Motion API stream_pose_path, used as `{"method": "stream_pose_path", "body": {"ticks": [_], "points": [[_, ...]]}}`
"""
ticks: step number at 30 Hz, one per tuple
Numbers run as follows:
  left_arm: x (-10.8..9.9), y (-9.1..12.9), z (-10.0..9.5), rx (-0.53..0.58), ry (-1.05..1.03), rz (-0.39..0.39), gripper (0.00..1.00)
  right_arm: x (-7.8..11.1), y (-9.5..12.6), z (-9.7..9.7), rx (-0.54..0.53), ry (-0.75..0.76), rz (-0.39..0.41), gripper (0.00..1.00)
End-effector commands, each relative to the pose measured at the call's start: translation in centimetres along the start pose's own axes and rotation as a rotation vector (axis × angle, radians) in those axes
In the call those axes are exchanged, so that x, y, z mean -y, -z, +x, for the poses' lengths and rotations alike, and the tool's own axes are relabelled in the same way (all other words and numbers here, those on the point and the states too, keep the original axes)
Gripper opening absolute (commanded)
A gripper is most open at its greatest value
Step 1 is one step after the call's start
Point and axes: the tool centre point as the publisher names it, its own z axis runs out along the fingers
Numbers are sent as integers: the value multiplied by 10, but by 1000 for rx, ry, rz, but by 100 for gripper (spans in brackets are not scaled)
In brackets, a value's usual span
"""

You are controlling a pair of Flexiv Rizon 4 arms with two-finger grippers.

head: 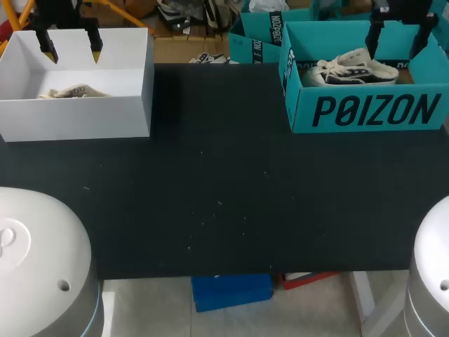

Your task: Take the shoe out of the shoebox, open the shoe tongue, remove and reinsert the insole, then place the shoe into the shoebox

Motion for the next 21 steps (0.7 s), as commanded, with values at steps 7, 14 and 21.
{"method": "stream_pose_path", "body": {"ticks": [7, 14, 21], "points": [[0, 0, 0, 0, 0, 0, 100, 11, 8, -1, 22, 290, -68, 100], [0, 0, 0, 0, 0, 0, 100, 9, 4, 3, 33, 408, -82, 100], [0, 0, 0, 0, 0, 0, 100, 10, 27, 18, 66, 1338, -224, 100]]}}
